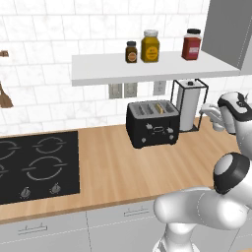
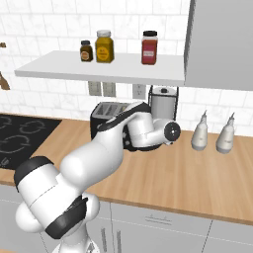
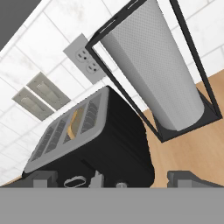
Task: Start the toaster. Once the lever pops up, take the bread to the plate on the dining counter.
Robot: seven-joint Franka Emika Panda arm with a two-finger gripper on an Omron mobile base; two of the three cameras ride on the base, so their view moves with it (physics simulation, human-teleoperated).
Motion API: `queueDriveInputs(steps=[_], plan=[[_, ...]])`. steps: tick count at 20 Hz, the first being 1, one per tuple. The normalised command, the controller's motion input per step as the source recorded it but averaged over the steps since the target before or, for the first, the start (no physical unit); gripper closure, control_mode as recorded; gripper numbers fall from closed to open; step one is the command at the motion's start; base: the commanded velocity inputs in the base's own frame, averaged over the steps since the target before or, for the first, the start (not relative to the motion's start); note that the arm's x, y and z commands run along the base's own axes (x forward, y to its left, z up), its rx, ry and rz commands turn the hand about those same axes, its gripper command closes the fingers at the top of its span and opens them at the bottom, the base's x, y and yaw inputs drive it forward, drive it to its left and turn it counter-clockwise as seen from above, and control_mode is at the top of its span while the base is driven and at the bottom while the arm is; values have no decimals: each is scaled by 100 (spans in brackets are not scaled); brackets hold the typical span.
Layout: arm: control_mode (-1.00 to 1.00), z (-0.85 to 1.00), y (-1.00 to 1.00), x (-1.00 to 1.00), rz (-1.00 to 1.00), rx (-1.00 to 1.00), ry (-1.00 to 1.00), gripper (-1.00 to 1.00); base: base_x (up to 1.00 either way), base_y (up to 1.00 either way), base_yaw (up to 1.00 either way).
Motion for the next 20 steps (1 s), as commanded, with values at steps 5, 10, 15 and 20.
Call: queueDriveInputs(steps=[5, 10, 15, 20], plan=[[-100, 0, 0, 0, 0, 0, 0, -100, 0, 0, 0], [-100, 0, 0, 0, 0, 0, 0, -100, 0, 0, 0], [-100, 0, 0, 0, 0, 0, 0, -100, 0, 0, 0], [-100, 0, 0, 0, 0, 0, 0, -100, 0, 0, 0]])
